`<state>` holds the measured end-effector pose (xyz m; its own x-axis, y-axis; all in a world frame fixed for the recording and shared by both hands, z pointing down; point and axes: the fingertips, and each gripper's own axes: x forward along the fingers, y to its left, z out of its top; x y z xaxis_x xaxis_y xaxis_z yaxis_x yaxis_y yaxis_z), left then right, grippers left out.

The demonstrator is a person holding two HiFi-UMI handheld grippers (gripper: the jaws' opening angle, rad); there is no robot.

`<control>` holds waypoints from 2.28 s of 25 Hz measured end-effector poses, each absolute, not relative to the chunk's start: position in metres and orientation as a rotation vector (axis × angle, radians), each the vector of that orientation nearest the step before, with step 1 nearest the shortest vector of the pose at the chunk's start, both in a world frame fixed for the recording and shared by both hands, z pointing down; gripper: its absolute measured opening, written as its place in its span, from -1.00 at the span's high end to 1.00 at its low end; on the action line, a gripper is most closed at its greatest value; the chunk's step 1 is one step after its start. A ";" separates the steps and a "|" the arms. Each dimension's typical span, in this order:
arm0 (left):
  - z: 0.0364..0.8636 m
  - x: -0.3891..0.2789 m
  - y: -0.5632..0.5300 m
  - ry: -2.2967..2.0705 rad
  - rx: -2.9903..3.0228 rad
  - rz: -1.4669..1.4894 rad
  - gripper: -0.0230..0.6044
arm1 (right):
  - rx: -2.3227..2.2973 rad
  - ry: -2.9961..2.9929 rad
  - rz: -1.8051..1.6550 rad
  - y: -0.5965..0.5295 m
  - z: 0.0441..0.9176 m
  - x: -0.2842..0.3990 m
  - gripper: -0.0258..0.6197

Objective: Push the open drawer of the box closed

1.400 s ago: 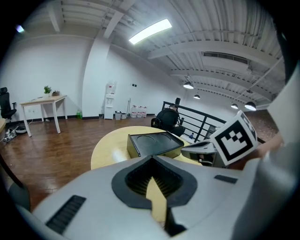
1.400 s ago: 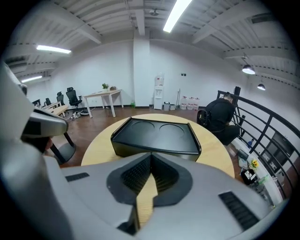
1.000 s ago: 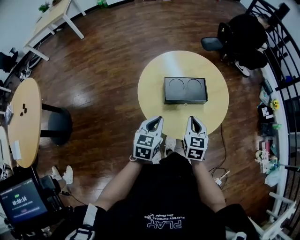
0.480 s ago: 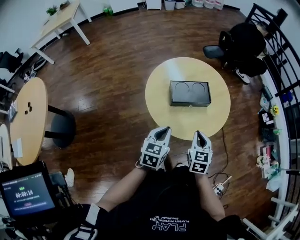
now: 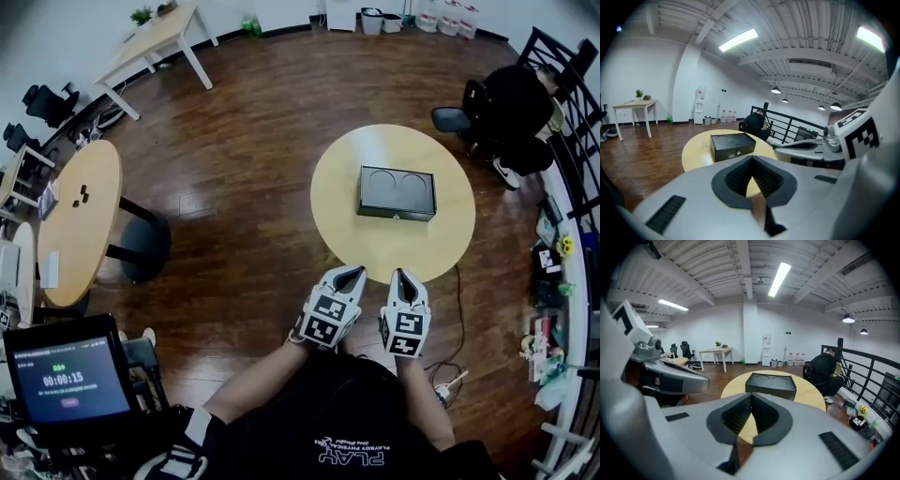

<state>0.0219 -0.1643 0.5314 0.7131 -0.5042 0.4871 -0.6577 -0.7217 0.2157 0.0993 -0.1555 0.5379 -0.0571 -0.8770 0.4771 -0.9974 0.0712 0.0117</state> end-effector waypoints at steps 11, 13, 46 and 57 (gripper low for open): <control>0.524 0.072 -0.052 -0.951 2.563 0.573 0.94 | 1.784 -2.087 0.494 -0.037 0.541 0.132 0.90; 0.521 0.079 -0.036 -0.979 2.572 0.561 0.94 | 1.789 -2.103 0.486 -0.022 0.539 0.140 0.90; 0.524 0.003 0.146 -1.168 2.461 0.579 0.94 | 1.777 -2.087 0.508 0.145 0.542 0.112 0.90; 0.517 -0.069 0.173 -1.160 2.491 0.511 0.94 | 1.899 -2.012 0.423 0.200 0.520 0.072 0.90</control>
<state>-0.0687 0.1732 0.5173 0.6009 -0.6556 0.4572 -0.7800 -0.6061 0.1560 0.0719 0.2000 0.5205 -0.0479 -0.8964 0.4406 -0.9980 0.0614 0.0166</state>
